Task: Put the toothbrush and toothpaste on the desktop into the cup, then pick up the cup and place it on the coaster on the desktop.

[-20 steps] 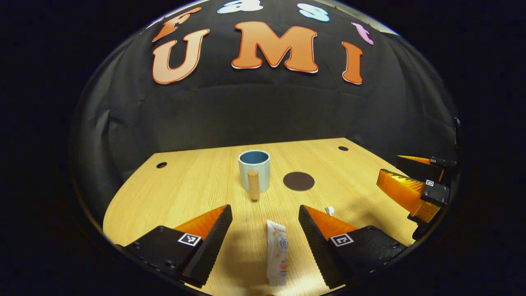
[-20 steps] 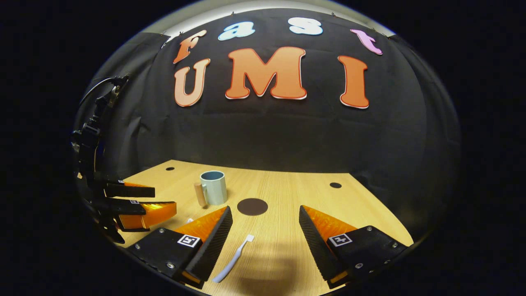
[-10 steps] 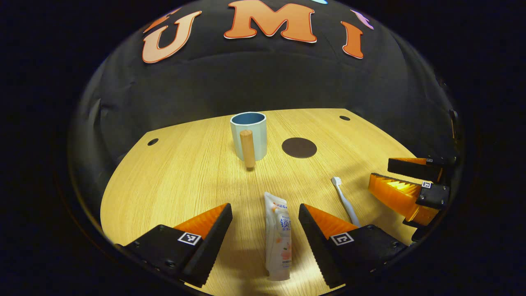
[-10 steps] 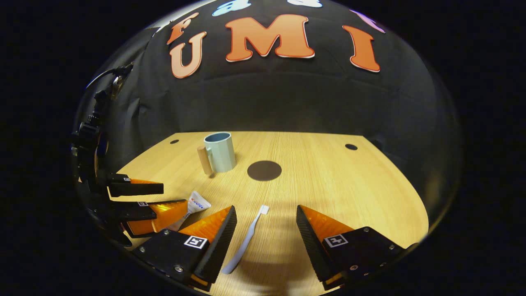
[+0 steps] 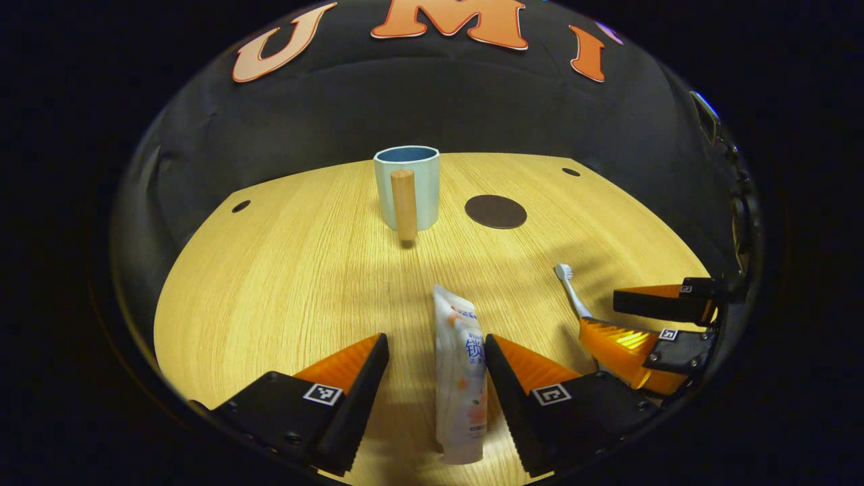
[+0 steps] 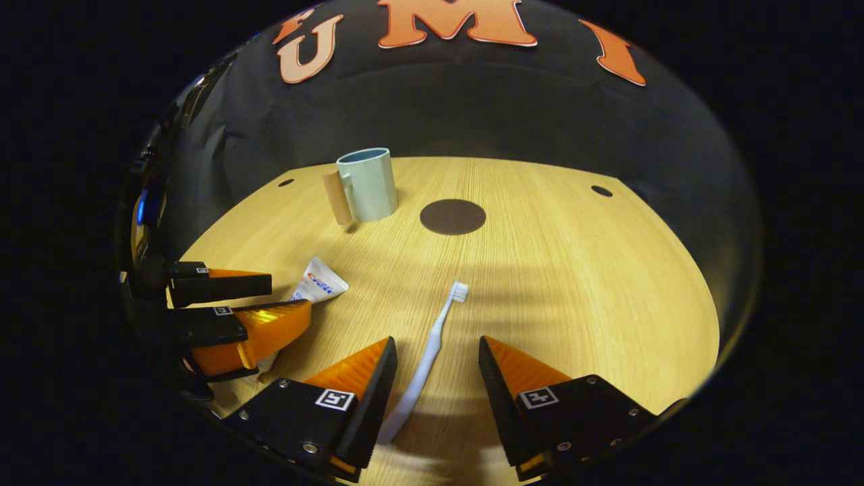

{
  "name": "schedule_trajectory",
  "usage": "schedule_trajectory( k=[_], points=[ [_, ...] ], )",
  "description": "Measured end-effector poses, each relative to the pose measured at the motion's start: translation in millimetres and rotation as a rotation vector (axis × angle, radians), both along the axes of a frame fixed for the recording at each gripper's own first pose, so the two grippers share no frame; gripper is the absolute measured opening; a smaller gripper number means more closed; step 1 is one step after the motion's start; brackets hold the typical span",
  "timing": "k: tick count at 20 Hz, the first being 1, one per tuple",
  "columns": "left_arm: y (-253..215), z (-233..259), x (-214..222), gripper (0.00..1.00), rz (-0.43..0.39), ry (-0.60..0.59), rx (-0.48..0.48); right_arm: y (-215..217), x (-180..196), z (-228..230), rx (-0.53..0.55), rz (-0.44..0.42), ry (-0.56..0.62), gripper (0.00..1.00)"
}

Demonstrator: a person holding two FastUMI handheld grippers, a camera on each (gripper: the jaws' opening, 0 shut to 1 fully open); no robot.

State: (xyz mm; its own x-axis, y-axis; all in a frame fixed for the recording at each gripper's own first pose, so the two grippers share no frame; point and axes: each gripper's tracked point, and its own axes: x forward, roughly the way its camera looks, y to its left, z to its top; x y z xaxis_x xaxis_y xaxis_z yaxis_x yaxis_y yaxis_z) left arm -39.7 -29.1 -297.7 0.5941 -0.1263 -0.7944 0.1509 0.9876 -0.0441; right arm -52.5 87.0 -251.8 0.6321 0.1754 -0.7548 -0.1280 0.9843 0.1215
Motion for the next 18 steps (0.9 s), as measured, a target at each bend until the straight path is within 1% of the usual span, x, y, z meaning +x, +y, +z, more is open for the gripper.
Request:
schedule_trajectory(
  k=[2, 3, 4, 5, 6, 7, 8, 9, 10, 11, 12, 13, 14, 15, 16, 17, 18],
  points=[
    [0, -4, 1, 0.87, -0.002, 0.005, -0.002, 1, 2, -2, -0.033, 0.012, -0.014, 0.73],
    [-1, -7, 2, 0.87, -0.003, 0.005, -0.011, 3, 2, 1, -0.038, 0.021, -0.019, 0.69],
    [-1, -7, 1, 0.83, -0.004, 0.012, -0.008, 3, 3, 2, -0.047, 0.021, -0.02, 0.66],
    [0, -10, 0, 0.74, -0.005, 0.018, -0.011, 5, 6, 2, -0.044, 0.023, -0.028, 0.55],
    [0, -11, 0, 0.73, -0.005, 0.027, -0.015, 7, 10, -1, -0.043, 0.026, -0.034, 0.48],
    [-1, -9, -1, 0.73, -0.004, 0.023, -0.015, 6, 13, -1, -0.039, 0.012, -0.04, 0.35],
    [-3, -10, 3, 0.74, 0.005, 0.015, -0.019, 5, 15, -2, -0.032, -0.003, -0.042, 0.29],
    [-1, -13, 2, 0.64, 0.01, 0.018, -0.018, 5, 18, -1, -0.024, -0.008, -0.044, 0.17],
    [1, -10, 1, 0.54, 0.008, 0.023, -0.01, 6, 21, 0, -0.02, -0.009, -0.049, 0.14],
    [2, -12, 1, 0.61, 0.004, 0.017, -0.014, 7, 20, 0, -0.026, -0.001, -0.052, 0.11],
    [0, -13, 2, 0.55, 0.005, 0.012, -0.027, 8, 20, 0, -0.035, 0.005, -0.055, 0.1],
    [2, -10, 4, 0.42, 0.012, 0.008, -0.014, 9, 21, 1, -0.032, 0.003, -0.054, 0.08],
    [8, -7, 3, 0.39, 0.029, 0.02, 0.001, 11, 20, 1, -0.016, 0.006, -0.05, 0.07],
    [9, -12, 5, 0.22, 0.025, 0.016, -0.005, 16, 19, 0, 0.015, 0.02, -0.035, 0.05],
    [9, -12, 7, 0.22, 0.032, 0.007, -0.014, 17, 18, 1, 0.034, 0.023, -0.029, 0.04],
    [7, -11, 7, 0.16, 0.034, 0.002, -0.022, 17, 19, 1, 0.047, 0.02, -0.025, 0.03],
    [6, -12, 6, 0.16, 0.021, 0.0, -0.036, 18, 19, 1, 0.061, 0.015, -0.023, 0.03]
  ],
)
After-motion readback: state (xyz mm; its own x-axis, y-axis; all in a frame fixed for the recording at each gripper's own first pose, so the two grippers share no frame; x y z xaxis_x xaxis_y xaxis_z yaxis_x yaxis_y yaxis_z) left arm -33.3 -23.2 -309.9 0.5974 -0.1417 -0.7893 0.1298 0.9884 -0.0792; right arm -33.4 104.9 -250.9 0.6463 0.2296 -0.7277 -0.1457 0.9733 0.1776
